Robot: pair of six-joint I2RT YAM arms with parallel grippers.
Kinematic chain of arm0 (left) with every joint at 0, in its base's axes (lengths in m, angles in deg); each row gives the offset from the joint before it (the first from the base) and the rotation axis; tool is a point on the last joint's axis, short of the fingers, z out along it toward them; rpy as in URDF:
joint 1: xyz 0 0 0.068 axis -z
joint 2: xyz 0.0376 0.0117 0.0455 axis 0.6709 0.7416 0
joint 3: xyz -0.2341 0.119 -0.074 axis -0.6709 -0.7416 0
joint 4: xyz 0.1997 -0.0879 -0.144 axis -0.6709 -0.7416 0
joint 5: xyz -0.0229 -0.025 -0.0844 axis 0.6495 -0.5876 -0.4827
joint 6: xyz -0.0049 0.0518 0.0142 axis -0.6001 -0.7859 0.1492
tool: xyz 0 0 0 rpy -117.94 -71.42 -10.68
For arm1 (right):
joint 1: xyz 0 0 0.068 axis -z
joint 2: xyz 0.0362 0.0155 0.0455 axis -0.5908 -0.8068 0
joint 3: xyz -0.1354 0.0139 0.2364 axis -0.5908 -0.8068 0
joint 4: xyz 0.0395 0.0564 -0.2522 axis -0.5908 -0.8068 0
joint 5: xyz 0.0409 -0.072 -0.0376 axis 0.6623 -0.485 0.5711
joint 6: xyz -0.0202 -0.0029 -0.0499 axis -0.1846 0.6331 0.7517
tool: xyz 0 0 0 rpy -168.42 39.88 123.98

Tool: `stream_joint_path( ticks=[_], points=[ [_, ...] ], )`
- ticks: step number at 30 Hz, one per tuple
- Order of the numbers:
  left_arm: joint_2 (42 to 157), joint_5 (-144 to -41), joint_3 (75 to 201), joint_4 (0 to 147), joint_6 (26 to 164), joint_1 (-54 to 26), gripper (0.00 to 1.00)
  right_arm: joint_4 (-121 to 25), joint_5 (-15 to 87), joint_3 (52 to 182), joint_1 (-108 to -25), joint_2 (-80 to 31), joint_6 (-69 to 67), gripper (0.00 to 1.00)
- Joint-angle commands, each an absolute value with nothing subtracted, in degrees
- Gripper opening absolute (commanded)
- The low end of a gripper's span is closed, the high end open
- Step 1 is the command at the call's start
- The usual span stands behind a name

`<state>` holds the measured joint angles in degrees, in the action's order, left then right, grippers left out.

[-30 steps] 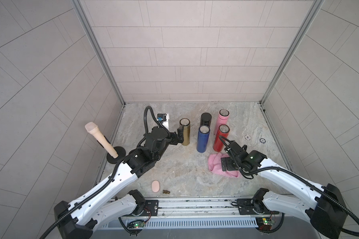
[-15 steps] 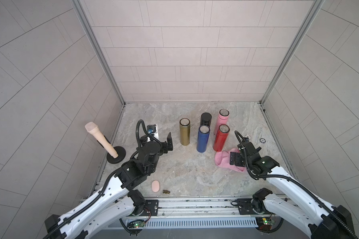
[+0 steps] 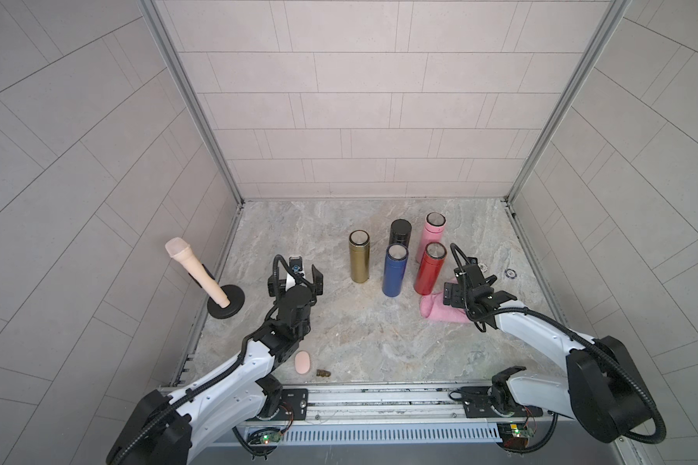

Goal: Wipe the surface of the thermos
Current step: Reset both arms

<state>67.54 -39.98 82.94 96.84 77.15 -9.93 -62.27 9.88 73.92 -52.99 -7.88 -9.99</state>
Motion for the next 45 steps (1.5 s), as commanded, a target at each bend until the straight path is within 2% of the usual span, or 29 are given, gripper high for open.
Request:
stream_joint_path(
  ticks=[1,7,12,15,18,22,33,45],
  points=[
    [66.05,-40.51,83.53,102.63,72.27,-13.29,1.0,-61.93,7.41,80.78,-52.56,-9.08,-6.72,1.0],
    [70.75,-46.74,78.54,105.0,78.85,-26.72,1.0,-63.19,7.06,86.03,-48.4,-14.37,-3.13,1.0],
    [88.02,-49.98,76.71,121.28,81.74,-34.04,1.0,-62.26,6.97,86.14,-46.87,-14.16,0.42,1.0],
    [100.68,-53.36,73.78,142.99,81.07,-36.4,1.0,-60.76,4.19,85.98,-46.12,-14.63,3.51,1.0],
    [109.2,-60.22,75.75,146.28,83.46,-40.04,1.0,-53.7,2.61,82.79,-44.01,-15.91,5.05,1.0],
    [107.75,-62.42,76.93,142.1,85.08,-41.61,1.0,-41.4,4.27,78.79,-40.92,-19.85,5.31,1.0],
    [108.82,-62.17,76.02,145.33,84.57,-41.57,1.0,-39.9,10.68,88.5,-35.53,-31.36,7.09,1.0],
    [108.78,-62.14,76.2,144.98,84.59,-41.53,1.0,-32.91,17.14,82.52,-34.35,-27.12,8.63,1.0]
  ],
)
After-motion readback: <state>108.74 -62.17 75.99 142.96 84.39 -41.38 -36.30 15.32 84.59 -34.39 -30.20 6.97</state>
